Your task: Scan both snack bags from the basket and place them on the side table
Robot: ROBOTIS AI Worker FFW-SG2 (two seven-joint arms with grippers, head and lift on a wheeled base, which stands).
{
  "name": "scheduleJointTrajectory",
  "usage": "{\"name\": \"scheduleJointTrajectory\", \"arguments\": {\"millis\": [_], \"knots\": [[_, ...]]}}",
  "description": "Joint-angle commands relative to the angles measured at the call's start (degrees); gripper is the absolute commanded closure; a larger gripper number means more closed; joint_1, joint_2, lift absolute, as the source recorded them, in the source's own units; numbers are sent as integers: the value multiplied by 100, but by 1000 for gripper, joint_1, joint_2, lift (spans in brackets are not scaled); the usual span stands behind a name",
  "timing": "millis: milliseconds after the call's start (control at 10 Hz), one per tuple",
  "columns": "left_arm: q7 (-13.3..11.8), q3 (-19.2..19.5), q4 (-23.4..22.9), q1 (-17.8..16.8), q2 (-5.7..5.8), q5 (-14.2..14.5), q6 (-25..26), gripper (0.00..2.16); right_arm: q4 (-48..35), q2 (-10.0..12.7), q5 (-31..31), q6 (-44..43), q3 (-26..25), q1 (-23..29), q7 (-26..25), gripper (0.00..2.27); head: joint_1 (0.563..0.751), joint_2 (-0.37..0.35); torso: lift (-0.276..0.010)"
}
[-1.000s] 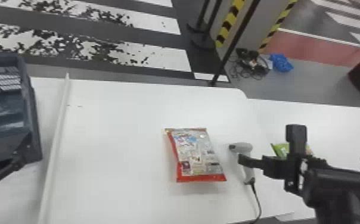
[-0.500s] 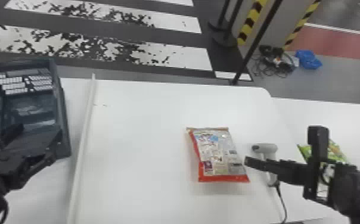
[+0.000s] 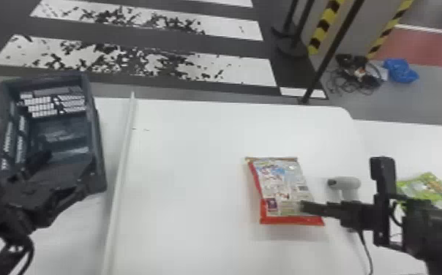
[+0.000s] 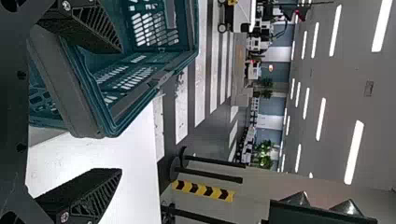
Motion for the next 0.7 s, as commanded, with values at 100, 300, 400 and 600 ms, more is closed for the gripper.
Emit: {"name": "scheduleJointTrajectory", "arguments": {"millis": [100,300,400,600], "knots": [[0,0,0,13,15,10,-3,90,405,-66,82,-14,182,-236,167,134,695,-152,-75],[0,0,0,13,24,18,-3,90,827,-154,433,-173,419,-420,791,826,695,-138,-75],[0,0,0,4,24,18,-3,90,968,-154,636,-225,551,-455,809,1882,695,-128,-75],[0,0,17,-5,24,18,-3,90,1056,-225,917,-278,727,-455,888,2256,695,-129,-75]]}}
